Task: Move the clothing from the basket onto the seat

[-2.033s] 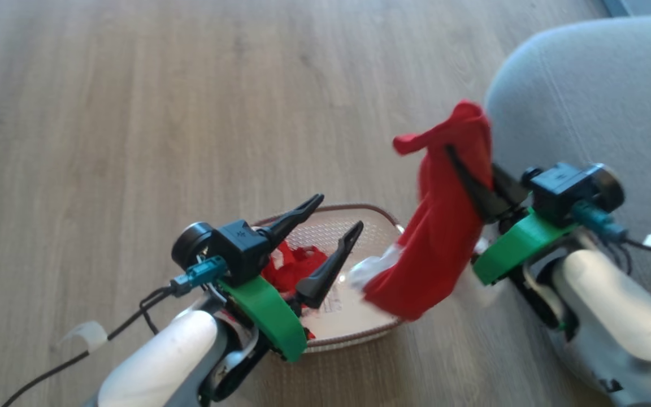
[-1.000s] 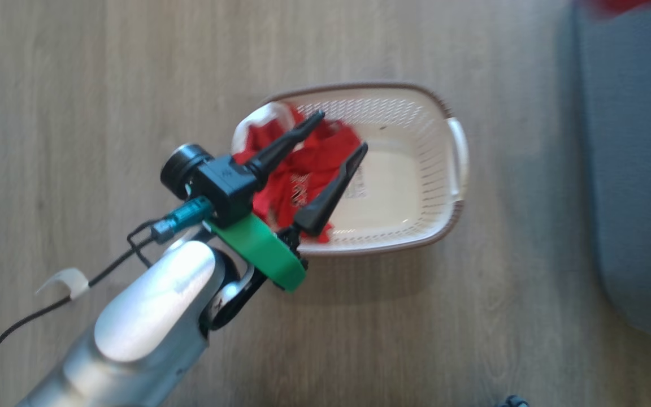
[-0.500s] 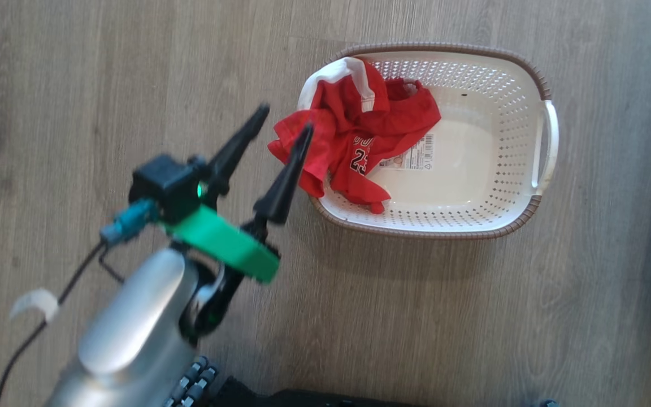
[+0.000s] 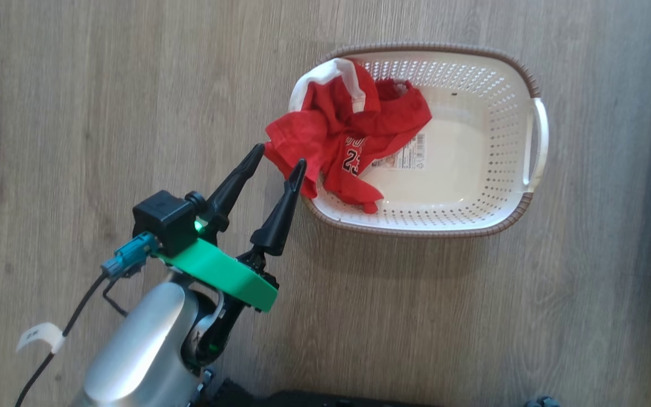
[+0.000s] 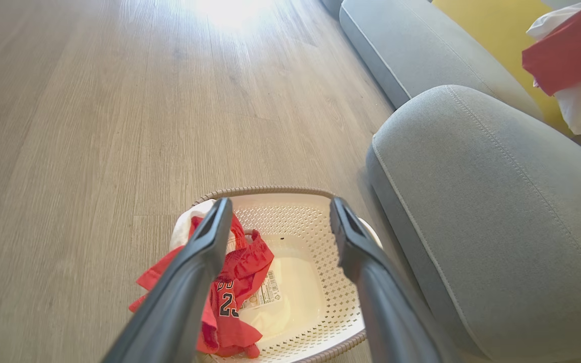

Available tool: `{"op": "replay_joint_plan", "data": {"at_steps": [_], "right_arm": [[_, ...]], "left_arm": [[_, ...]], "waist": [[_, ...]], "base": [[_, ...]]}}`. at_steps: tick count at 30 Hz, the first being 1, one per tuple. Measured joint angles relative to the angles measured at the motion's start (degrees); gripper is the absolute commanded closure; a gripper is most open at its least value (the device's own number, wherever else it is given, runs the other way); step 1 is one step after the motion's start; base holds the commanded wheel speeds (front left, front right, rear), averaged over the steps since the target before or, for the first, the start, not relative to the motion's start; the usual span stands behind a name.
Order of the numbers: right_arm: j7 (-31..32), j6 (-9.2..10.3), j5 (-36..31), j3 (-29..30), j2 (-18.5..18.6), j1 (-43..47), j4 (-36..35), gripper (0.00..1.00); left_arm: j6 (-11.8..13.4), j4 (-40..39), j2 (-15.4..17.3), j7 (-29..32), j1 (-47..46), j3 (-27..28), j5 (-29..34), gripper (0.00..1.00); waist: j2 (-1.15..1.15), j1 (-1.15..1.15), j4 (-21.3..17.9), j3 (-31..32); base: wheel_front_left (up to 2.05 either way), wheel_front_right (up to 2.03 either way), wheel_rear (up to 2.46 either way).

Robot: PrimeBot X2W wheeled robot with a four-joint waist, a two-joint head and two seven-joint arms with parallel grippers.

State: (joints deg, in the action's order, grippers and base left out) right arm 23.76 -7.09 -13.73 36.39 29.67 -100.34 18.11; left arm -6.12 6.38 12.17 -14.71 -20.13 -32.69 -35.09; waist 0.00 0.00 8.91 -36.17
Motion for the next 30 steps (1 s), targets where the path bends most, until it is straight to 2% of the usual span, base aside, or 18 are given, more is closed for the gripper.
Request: {"op": "replay_joint_plan", "data": {"at_steps": [11,24,28,29,30], "right_arm": [[0.85,0.01,1.45,10.91,-0.57,14.59,-5.06,1.0],[-0.31,0.0,0.78,17.9,-5.53,27.51,-5.63,1.0],[-1.45,0.0,-0.53,18.16,-5.71,29.4,-5.01,0.61],[-1.54,0.0,-0.62,18.08,-5.7,29.93,-4.7,0.61],[-1.75,0.0,-0.69,17.81,-5.66,30.59,-4.47,0.27]], "left_arm": [[-0.47,-1.03,1.25,0.0,-0.03,0.77,0.79,0.0],[0.19,-2.93,3.58,0.51,-0.08,2.0,1.24,0.0],[0.7,-3.28,3.85,0.52,-0.02,2.21,1.22,0.0],[0.9,-3.42,3.91,0.52,-0.02,2.23,1.21,0.0],[1.18,-3.48,3.99,0.53,-0.02,2.3,1.21,0.0]], "waist": [[0.0,0.0,-0.14,-6.1],[0.0,0.01,-1.9,-11.0],[0.0,0.0,-2.35,-10.56],[0.0,0.0,-2.47,-10.43],[0.0,0.0,-2.59,-10.32]], "base": [[0.0,0.0,0.0],[0.0,0.0,0.0],[0.0,0.0,0.0],[0.0,0.0,0.0],[0.0,0.0,0.0]]}}
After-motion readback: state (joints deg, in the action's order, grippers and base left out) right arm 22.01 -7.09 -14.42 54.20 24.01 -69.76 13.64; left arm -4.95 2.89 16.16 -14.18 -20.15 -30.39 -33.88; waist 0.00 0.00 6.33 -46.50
